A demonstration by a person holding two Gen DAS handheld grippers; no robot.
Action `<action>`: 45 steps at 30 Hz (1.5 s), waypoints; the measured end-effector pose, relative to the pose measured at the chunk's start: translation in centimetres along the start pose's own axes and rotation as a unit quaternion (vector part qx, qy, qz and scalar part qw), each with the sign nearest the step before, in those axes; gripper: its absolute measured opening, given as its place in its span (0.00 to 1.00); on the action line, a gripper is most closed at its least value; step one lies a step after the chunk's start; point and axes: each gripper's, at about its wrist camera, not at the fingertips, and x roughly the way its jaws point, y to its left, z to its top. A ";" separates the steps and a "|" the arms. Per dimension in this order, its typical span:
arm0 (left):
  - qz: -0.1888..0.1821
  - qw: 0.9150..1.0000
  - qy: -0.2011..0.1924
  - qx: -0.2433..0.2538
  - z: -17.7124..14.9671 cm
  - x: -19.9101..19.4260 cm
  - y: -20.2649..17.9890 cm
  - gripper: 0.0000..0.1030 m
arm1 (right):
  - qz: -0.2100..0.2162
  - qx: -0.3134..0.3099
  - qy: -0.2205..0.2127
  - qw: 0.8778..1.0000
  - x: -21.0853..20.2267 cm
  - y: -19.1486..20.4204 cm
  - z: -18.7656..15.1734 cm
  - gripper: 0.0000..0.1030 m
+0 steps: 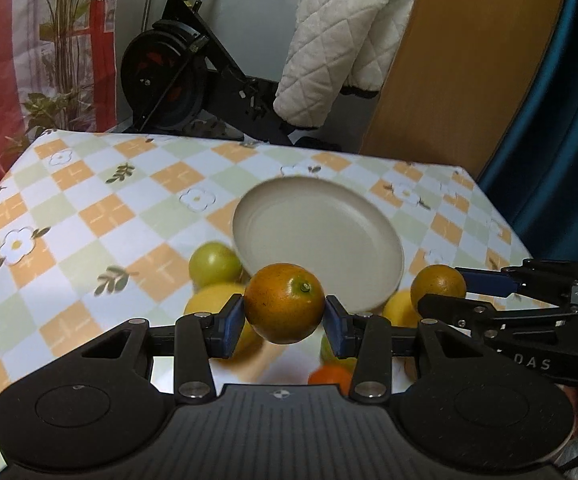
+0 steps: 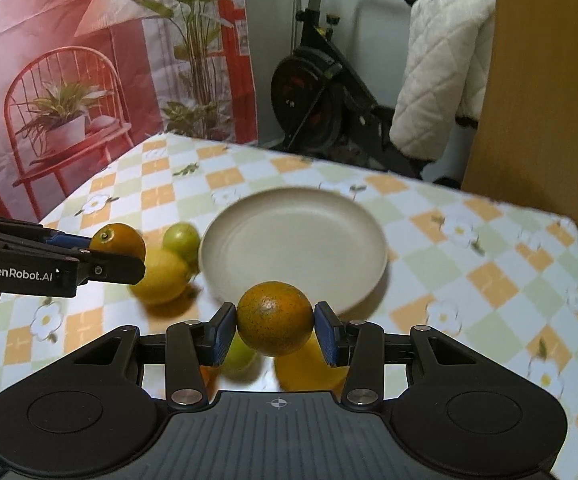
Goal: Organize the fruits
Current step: 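Carry both dark oranges over the plate and open both tools, then withdraw both open tools from the plate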
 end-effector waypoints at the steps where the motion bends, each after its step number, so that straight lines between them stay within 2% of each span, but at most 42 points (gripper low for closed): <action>1: -0.003 1.000 0.003 -0.003 0.5 0.6 0.1 0.44 | -0.002 -0.004 -0.002 1.000 0.5 -0.3 0.6 0.38; 6: -0.007 1.000 0.018 -0.006 2.1 3.7 0.1 0.44 | -0.001 -0.005 0.007 1.000 3.8 -1.5 2.2 0.38; 13: -0.012 0.999 0.048 -0.001 3.5 8.0 -0.3 0.44 | -0.001 -0.008 0.041 0.999 8.1 -2.4 2.3 0.38; 22: -0.011 0.996 0.087 0.015 3.6 11.8 -0.8 0.44 | 0.004 -0.005 0.061 0.998 9.9 -2.7 1.7 0.38; 36: -0.012 0.994 0.103 0.015 3.4 13.3 -0.9 0.44 | -0.005 0.008 0.068 0.998 10.6 -3.0 1.3 0.39; 38: -0.011 0.995 0.101 0.009 3.5 13.2 -0.8 0.44 | -0.008 0.009 0.067 0.998 10.5 -2.9 1.4 0.41; 41: -0.009 0.995 0.095 0.004 3.7 12.6 -0.6 0.50 | -0.013 0.011 0.060 0.998 9.8 -2.9 1.5 0.48; 45: -0.007 0.997 0.076 0.000 4.1 10.8 -0.5 0.52 | -0.015 0.022 0.045 0.999 8.3 -3.1 1.7 0.48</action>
